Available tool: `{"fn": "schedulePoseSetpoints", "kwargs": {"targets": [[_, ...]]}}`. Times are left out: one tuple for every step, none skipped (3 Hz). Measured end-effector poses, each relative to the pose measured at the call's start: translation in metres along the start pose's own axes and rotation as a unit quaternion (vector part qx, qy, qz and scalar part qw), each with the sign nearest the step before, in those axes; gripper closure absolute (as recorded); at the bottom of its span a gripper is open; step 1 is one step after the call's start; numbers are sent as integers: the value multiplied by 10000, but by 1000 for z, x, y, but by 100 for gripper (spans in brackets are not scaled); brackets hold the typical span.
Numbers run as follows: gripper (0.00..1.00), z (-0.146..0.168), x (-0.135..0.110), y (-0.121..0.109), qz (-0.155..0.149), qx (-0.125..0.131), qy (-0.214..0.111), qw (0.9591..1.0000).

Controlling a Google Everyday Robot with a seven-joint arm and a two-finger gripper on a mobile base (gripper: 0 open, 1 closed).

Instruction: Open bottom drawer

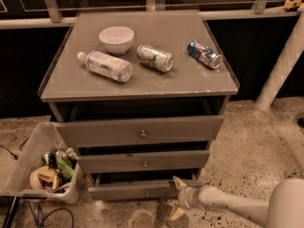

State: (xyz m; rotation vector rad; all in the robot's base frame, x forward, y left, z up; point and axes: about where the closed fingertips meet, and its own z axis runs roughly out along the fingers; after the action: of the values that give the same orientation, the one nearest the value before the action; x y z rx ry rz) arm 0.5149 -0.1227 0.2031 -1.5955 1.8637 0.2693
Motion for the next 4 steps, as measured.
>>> {"fn": "schedulePoseSetpoints", "kwargs": {"targets": [[0,21,-15,-10,-139,-61,-198,9997],[0,42,-10,-21,-68,-122,-175,9997],[0,60,10,-35,101,-113,-42,9999],[0,61,44,-48,413,-36,165,9990]]}}
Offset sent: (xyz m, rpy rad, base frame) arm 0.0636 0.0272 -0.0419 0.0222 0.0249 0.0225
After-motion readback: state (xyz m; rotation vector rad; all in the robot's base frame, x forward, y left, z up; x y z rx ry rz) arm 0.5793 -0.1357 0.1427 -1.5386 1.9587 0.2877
